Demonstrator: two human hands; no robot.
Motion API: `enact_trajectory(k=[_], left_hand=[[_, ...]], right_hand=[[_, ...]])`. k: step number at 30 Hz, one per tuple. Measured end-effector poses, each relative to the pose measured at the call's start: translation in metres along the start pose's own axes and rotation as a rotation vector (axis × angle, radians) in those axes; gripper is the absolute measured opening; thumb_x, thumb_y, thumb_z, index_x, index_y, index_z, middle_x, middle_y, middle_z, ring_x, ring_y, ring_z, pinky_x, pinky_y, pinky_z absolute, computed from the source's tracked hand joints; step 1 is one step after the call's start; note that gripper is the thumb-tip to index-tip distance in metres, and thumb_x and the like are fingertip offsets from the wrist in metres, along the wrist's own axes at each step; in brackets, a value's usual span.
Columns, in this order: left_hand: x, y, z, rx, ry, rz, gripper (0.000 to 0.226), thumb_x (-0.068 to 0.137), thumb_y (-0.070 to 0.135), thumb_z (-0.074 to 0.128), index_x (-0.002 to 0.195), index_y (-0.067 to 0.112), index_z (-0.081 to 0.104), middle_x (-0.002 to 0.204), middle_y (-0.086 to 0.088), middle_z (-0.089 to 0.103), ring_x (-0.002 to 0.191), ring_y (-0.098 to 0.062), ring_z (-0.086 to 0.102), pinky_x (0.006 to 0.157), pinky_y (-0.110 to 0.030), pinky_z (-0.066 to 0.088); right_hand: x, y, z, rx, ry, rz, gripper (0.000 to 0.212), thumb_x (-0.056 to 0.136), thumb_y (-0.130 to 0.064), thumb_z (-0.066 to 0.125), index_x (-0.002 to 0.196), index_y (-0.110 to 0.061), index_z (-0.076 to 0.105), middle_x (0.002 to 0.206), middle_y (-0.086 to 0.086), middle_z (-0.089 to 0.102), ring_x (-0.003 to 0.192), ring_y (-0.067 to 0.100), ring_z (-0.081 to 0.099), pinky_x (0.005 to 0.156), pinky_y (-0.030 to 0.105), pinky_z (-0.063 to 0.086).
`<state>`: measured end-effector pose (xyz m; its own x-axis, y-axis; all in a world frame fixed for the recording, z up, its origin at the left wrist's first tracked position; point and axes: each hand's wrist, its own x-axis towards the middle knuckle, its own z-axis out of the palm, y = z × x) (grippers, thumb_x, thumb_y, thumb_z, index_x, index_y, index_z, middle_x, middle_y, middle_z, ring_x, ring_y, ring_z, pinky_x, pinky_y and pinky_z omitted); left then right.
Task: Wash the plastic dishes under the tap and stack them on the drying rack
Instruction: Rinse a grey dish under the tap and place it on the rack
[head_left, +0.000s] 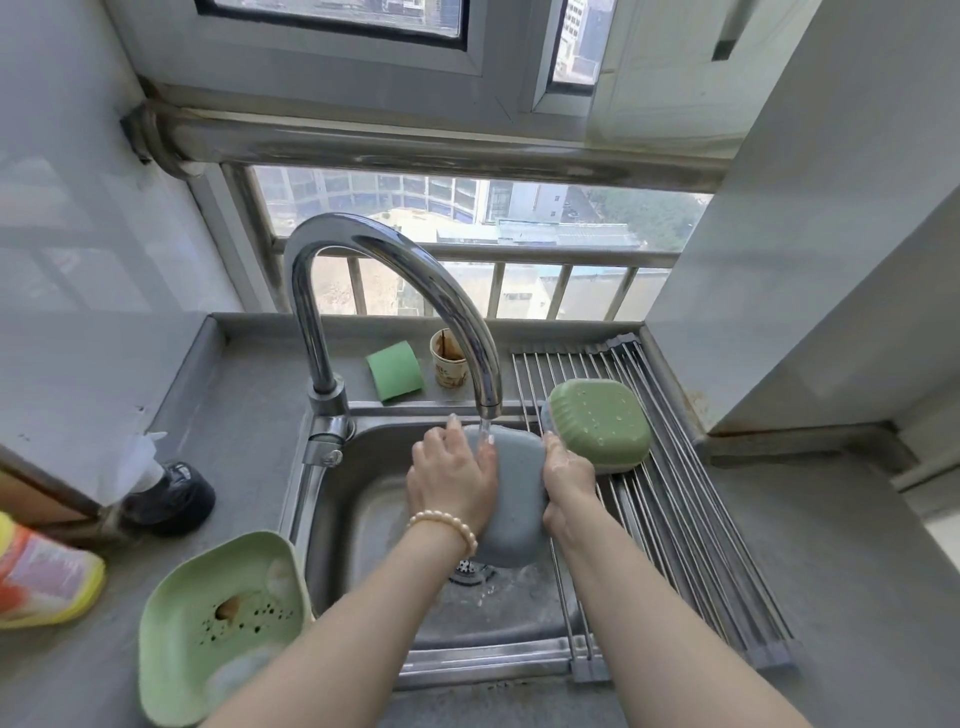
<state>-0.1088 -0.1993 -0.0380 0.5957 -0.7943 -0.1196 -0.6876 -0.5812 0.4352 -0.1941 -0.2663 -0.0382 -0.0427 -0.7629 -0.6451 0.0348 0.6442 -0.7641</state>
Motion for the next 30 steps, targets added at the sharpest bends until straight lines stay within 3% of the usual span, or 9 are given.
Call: enact_trajectory(k=[5,7,10,13,17,20,24,27,30], left_hand=[[-0.002,0.009,0.003,0.22,-0.11,0.388,0.061,0.093,0.059,0.007,0.15,0.037,0.007,0.16,0.0,0.005,0.147,-0.026,0.002,0.116,-0.054,0.001],[0.0,0.012,-0.001,0.28,-0.156,0.641,0.056,0.093,0.053,0.002,0.148,0.044,0.009,0.159,0.008,0.006,0.147,-0.021,0.0,0.113,-0.061,-0.001],[0.011,0.01,-0.011,0.288,-0.217,0.73,0.049,0.097,0.051,0.015,0.145,0.043,0.023,0.153,0.009,0.024,0.143,-0.018,0.016,0.111,-0.056,0.013],[0.022,0.003,-0.022,0.276,-0.192,0.624,0.054,0.09,0.065,0.025,0.137,0.039,0.034,0.137,0.005,0.043,0.123,-0.021,0.04,0.1,-0.043,0.031],[0.03,0.004,-0.036,0.168,-0.336,0.359,0.07,0.076,0.078,0.044,0.128,0.031,0.048,0.122,0.0,0.054,0.113,-0.022,0.05,0.096,-0.036,0.038],[0.033,-0.006,-0.04,-0.227,-0.371,0.125,0.072,0.071,0.072,0.06,0.125,0.026,0.053,0.119,0.008,0.055,0.114,-0.019,0.053,0.095,-0.029,0.041],[0.027,-0.024,-0.035,-0.7,-0.381,-0.039,0.042,0.075,0.04,0.076,0.11,0.032,0.054,0.102,0.014,0.054,0.092,-0.005,0.056,0.071,-0.013,0.044],[0.021,-0.031,-0.02,-0.852,-0.304,-0.142,0.048,0.076,0.035,0.076,0.117,0.02,0.057,0.111,0.0,0.063,0.096,-0.014,0.06,0.082,-0.026,0.05],[0.003,-0.028,-0.005,-0.834,-0.088,-0.256,0.047,0.081,0.042,0.068,0.118,0.016,0.056,0.11,-0.003,0.065,0.095,-0.019,0.061,0.082,-0.03,0.048]], right_hand=[[-0.006,-0.002,-0.005,0.043,0.051,0.024,0.041,0.101,-0.027,0.043,0.118,0.008,0.055,0.122,0.02,0.061,0.11,0.033,0.06,0.094,0.037,0.049],[-0.011,-0.002,-0.007,0.028,-0.031,0.021,0.037,0.103,-0.019,0.04,0.128,0.005,0.05,0.132,0.019,0.054,0.123,0.032,0.052,0.096,0.036,0.043],[-0.014,0.003,-0.005,0.03,-0.045,0.005,0.034,0.102,-0.018,0.04,0.124,0.005,0.053,0.132,0.021,0.054,0.117,0.03,0.056,0.094,0.037,0.045],[-0.013,0.002,-0.001,0.027,-0.007,-0.022,0.033,0.102,-0.024,0.041,0.107,0.004,0.059,0.114,0.02,0.061,0.094,0.026,0.058,0.082,0.034,0.048],[-0.011,-0.001,-0.002,0.016,-0.051,0.042,0.031,0.101,-0.028,0.043,0.1,-0.002,0.058,0.094,0.017,0.062,0.082,0.028,0.06,0.075,0.039,0.053],[-0.006,-0.001,-0.003,0.07,-0.058,0.104,0.031,0.101,-0.029,0.042,0.087,-0.006,0.059,0.08,0.012,0.063,0.066,0.024,0.059,0.057,0.031,0.052],[0.001,0.005,-0.001,0.123,-0.016,0.134,0.027,0.099,-0.028,0.044,0.092,-0.006,0.059,0.09,0.013,0.065,0.072,0.027,0.06,0.061,0.031,0.052],[0.0,0.005,0.0,0.182,0.059,0.166,0.029,0.099,-0.021,0.041,0.076,-0.009,0.054,0.088,0.01,0.065,0.067,0.025,0.058,0.054,0.027,0.049],[-0.003,0.007,0.004,0.194,0.141,0.158,0.029,0.099,-0.022,0.039,0.083,-0.005,0.057,0.114,0.015,0.064,0.087,0.029,0.062,0.068,0.033,0.049]])
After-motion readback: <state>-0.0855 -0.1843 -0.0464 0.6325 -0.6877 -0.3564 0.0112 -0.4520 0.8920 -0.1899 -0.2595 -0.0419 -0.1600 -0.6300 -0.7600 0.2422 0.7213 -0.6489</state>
